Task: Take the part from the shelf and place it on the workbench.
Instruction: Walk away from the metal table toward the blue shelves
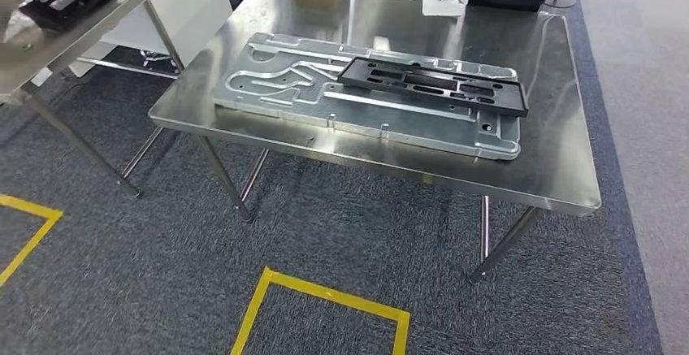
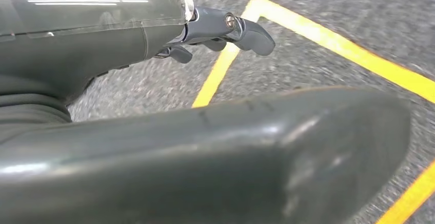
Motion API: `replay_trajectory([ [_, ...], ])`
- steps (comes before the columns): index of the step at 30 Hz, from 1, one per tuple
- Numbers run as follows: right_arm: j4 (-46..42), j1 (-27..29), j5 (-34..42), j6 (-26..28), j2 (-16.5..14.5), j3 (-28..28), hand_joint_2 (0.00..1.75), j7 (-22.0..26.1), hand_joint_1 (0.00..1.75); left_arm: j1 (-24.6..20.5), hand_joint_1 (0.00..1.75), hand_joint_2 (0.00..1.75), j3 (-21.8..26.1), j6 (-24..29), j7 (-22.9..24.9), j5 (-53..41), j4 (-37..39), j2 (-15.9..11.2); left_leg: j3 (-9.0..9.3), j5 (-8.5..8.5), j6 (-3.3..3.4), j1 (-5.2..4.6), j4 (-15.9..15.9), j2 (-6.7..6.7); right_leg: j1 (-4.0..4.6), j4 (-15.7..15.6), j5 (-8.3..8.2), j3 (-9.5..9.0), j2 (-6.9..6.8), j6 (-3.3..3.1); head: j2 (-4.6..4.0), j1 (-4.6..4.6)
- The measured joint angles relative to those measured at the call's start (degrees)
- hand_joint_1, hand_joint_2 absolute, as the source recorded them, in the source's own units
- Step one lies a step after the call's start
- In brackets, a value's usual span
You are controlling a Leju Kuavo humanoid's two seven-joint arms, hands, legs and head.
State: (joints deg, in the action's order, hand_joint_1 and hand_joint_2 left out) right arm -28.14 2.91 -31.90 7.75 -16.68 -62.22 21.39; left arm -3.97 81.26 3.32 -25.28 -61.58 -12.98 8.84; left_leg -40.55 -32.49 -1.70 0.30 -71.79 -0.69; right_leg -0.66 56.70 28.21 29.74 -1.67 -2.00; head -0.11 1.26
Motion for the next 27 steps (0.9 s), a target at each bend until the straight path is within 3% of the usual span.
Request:
replay_trajectory([
  [1,1.0,-0.3,-0.7,0.8,0.2,-0.5,0.00,-0.9,0.00,0.0,0.00,0.00,0.0,0.0,0.0,0.0,0.0,0.0,0.26,0.00,-0.23,0.16,-2.1,0.17,0.04,0.3,-0.51,0.93,-0.75,0.08,-0.01,0.00],
  [2,1.9,-0.6,-1.5,1.5,0.5,-0.9,0.00,-1.8,0.00,0.0,0.00,0.00,0.0,0.0,-0.1,-0.1,0.0,0.0,1.46,1.20,-0.35,0.29,-2.3,0.33,0.05,0.6,-0.98,1.88,-1.45,0.16,-0.01,0.00],
  [3,2.8,-1.0,-2.2,2.1,0.7,-1.2,0.00,-2.7,0.00,0.0,0.00,0.00,0.0,0.0,-0.1,-0.1,0.0,0.0,3.80,2.79,-0.32,0.37,-0.3,0.70,0.07,0.9,-1.41,2.79,-2.06,0.28,0.00,0.01],
  [4,3.6,-1.4,-2.8,2.6,0.9,-1.5,0.00,-3.5,0.00,-0.1,0.00,0.00,0.0,0.0,-0.2,-0.1,0.0,0.0,7.07,3.75,-0.16,0.38,3.4,1.48,0.09,1.3,-1.82,3.54,-2.59,0.44,0.00,0.01],
  [6,5.1,-2.0,-4.1,3.5,1.2,-1.9,0.00,-5.1,0.00,-0.4,0.00,0.00,0.0,0.1,-0.3,-0.1,0.0,0.0,13.36,2.93,0.57,-0.04,12.2,3.28,0.18,1.8,-2.57,4.50,-3.58,1.03,0.00,-0.03],
  [7,5.7,-2.2,-4.7,3.9,1.3,-2.1,0.00,-5.9,0.00,-0.5,0.00,0.00,0.0,0.2,-0.4,-0.1,0.0,0.0,14.93,1.98,1.09,-0.32,15.0,3.78,0.17,1.8,-2.88,4.62,-4.10,1.40,0.01,-0.01],
  [8,6.4,-2.5,-5.5,4.3,1.5,-2.2,0.00,-6.8,0.00,-0.5,0.00,0.00,0.0,0.3,-0.5,-0.1,0.0,0.0,15.38,1.43,1.67,-0.57,16.4,3.70,0.10,1.7,-3.19,4.63,-4.67,1.82,0.01,0.03],
  [9,6.9,-2.7,-6.4,4.8,1.6,-2.2,0.00,-7.7,0.00,-0.4,0.00,0.00,0.0,0.4,-0.5,0.0,0.0,0.0,15.12,1.74,2.29,-0.62,16.7,3.29,0.06,1.6,-3.51,4.57,-5.18,2.22,0.00,0.11],
  [11,7.8,-2.9,-8.5,5.8,1.9,-2.2,0.00,-9.7,0.00,-0.1,0.00,0.00,0.1,0.7,-0.5,-0.1,0.0,0.0,14.63,2.92,3.24,-0.51,17.4,2.43,-0.22,2.5,-2.33,4.86,-3.89,2.92,0.00,0.27],
  [12,8.3,-2.9,-9.5,6.4,2.1,-2.2,0.00,-10.6,0.00,0.0,0.00,0.00,0.1,0.9,-0.5,-0.1,0.0,0.0,14.22,3.71,3.60,-0.41,17.7,1.99,-0.30,4.4,-0.27,5.48,-2.34,3.18,0.00,0.25],
  [14,9.1,-2.8,-11.8,7.4,2.4,-2.0,0.00,-12.6,0.00,0.0,0.00,0.00,0.1,1.1,-0.4,-0.2,0.0,0.0,12.97,4.84,4.04,-0.41,17.7,1.03,-0.43,10.9,5.21,7.54,0.61,3.45,0.01,0.15],
  [15,9.5,-2.7,-13.0,7.9,2.6,-1.7,0.00,-13.7,0.00,0.0,0.00,0.00,0.1,1.2,-0.4,-0.3,0.0,0.0,12.29,5.31,4.11,-0.48,17.6,0.44,-0.43,14.3,7.00,8.45,1.18,3.52,0.01,0.12],
  [16,9.8,-2.6,-14.3,8.2,2.8,-1.4,0.00,-14.7,0.00,0.1,0.00,0.00,0.1,1.2,-0.4,-0.3,0.0,0.0,11.69,5.70,4.09,-0.55,17.4,-0.17,-0.42,16.3,7.52,8.66,1.40,3.53,0.01,0.12],
  [17,10.1,-2.6,-15.5,8.5,2.9,-1.0,0.00,-15.7,0.00,0.2,0.00,0.00,0.1,1.2,-0.4,-0.4,0.0,0.1,11.13,6.00,4.01,-0.60,17.1,-0.82,-0.41,16.1,6.90,7.77,1.51,3.48,0.01,0.11],
  [18,10.3,-2.5,-16.5,8.5,3.1,-0.6,0.00,-16.6,0.00,0.2,0.00,0.00,0.1,1.3,-0.4,-0.5,0.0,0.1,10.66,6.21,3.89,-0.61,16.8,-1.46,-0.42,13.6,5.49,5.78,1.73,3.37,0.01,0.12],
  [20,10.8,-2.5,-17.7,7.9,3.3,0.1,0.00,-17.9,0.00,0.3,0.00,0.00,0.1,1.4,-0.4,-0.8,0.0,0.1,9.70,6.42,3.57,-0.66,15.9,-2.66,-0.46,5.5,2.83,0.41,3.57,2.96,0.01,0.12],
  [21,11.0,-2.5,-17.9,7.3,3.4,0.3,0.00,-18.3,0.00,0.2,0.00,0.00,0.1,1.5,-0.4,-0.9,0.0,0.2,9.30,6.51,3.35,-0.70,15.5,-3.18,-0.47,2.6,2.19,-1.33,4.56,2.76,0.00,0.12],
  [23,11.5,-2.5,-17.8,5.8,3.6,0.5,0.00,-18.7,0.00,0.1,0.00,0.00,0.1,1.6,-0.4,-1.1,0.0,0.3,8.63,6.77,2.77,-0.76,14.9,-4.17,-0.35,0.5,2.28,-2.29,5.37,2.35,0.00,0.14],
  [25,11.9,-2.7,-17.8,4.4,3.6,0.5,0.00,-18.9,0.00,0.2,0.00,0.00,0.0,1.7,-0.4,-1.4,-0.1,0.3,8.14,6.89,2.13,-0.77,14.5,-4.72,-0.51,0.2,2.08,-2.10,4.13,1.74,0.01,0.16],
  [27,12.1,-2.7,-18.0,2.7,3.7,0.6,0.00,-19.0,0.00,0.2,0.00,0.00,-0.1,1.8,-0.4,-1.8,-0.1,0.3,6.59,4.93,1.47,-0.71,11.6,-3.04,-0.73,-0.1,1.70,-1.96,2.67,1.00,0.01,0.47],
])
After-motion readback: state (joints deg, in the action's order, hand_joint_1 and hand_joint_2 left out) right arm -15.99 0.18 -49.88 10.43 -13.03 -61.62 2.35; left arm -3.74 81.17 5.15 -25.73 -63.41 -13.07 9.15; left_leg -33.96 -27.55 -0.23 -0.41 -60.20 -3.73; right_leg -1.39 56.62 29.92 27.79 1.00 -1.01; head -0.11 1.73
